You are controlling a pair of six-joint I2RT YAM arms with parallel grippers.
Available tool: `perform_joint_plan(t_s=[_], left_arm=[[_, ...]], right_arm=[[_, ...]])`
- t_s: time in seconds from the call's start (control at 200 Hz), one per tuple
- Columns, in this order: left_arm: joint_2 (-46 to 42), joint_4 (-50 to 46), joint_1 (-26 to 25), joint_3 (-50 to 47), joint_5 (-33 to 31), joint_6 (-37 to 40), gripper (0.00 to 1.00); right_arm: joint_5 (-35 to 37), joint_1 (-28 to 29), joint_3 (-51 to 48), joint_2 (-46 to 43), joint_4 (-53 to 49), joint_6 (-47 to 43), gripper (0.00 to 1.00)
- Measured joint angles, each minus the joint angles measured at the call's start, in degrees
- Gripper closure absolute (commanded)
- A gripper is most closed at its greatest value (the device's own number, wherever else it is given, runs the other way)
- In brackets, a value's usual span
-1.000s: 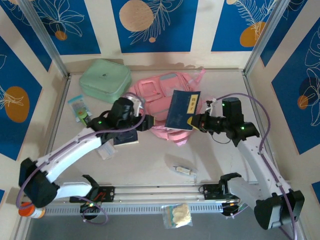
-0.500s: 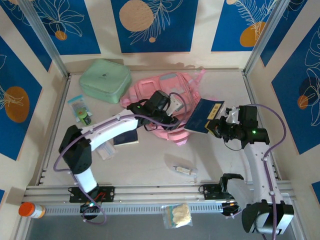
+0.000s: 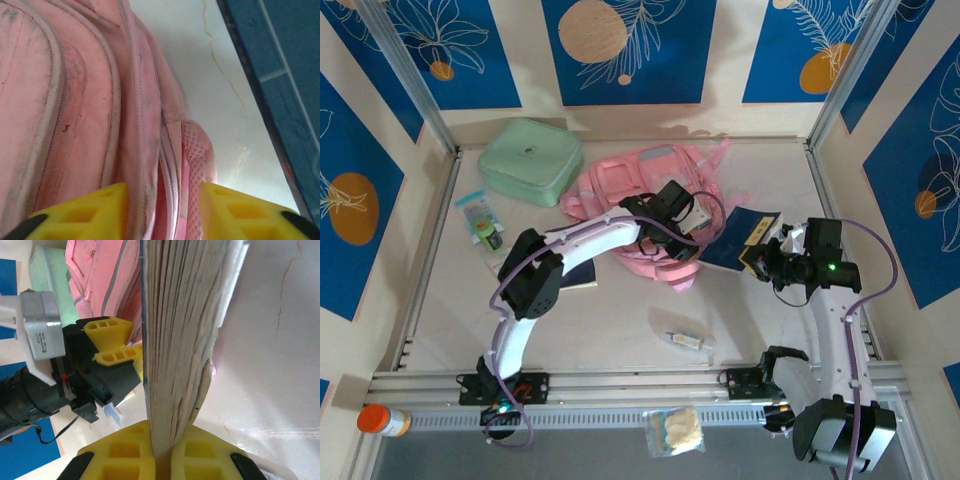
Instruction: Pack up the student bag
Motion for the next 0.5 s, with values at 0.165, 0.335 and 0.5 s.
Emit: perform_joint_plan(t_s=[0.165,0.335,0.5], left_arm=[[1.1,-0.5,0.0,0.6,0.1,0.0,0.92],[1.1,-1.3,0.0,0.9,0.2,0.2,1.0],[1.0,-1.9,0.0,1.0,0.2,0.2,1.0]], right_arm=[[-1.1,-0.7,-0.5,0.0,0.0,-0.9,1.0],[-2.1,-1.4,-0.5,0.0,0.0,-1.6,1.0],[-2.8,-1.4,-0.5,0.0,-0.1,-1.9,1.0]])
